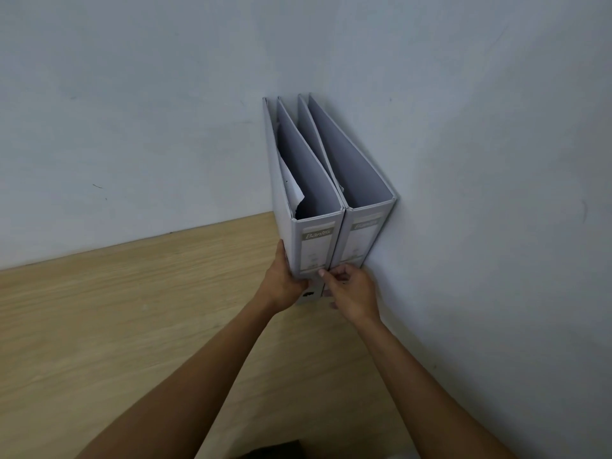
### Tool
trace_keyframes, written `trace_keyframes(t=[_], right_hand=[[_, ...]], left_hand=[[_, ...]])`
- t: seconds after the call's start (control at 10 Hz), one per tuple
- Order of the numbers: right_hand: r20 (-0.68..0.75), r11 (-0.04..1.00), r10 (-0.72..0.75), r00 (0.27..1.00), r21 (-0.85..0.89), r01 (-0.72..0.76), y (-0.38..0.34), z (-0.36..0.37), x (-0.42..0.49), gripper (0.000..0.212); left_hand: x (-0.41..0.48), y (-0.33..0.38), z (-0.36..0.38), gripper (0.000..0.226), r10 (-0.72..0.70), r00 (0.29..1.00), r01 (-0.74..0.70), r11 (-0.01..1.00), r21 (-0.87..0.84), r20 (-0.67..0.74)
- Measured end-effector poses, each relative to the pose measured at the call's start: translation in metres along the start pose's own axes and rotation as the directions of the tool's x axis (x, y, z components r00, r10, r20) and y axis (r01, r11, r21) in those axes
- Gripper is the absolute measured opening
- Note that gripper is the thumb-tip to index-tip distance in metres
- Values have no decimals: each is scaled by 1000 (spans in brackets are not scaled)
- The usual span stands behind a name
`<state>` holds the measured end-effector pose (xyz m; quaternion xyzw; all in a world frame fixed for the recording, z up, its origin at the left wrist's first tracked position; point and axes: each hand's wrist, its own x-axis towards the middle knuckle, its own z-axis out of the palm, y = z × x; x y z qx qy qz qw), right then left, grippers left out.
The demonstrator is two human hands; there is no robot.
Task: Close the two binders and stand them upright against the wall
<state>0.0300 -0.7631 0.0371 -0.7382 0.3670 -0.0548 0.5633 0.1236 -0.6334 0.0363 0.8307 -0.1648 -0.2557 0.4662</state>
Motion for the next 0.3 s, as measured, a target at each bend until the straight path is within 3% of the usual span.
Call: trace_keyframes(t=[0.3], right_hand=[[33,1000,14,999,11,-14,-10,0,-12,20]], left_hand=[[-31,18,-15,95,-13,1000,13,1000,5,1]])
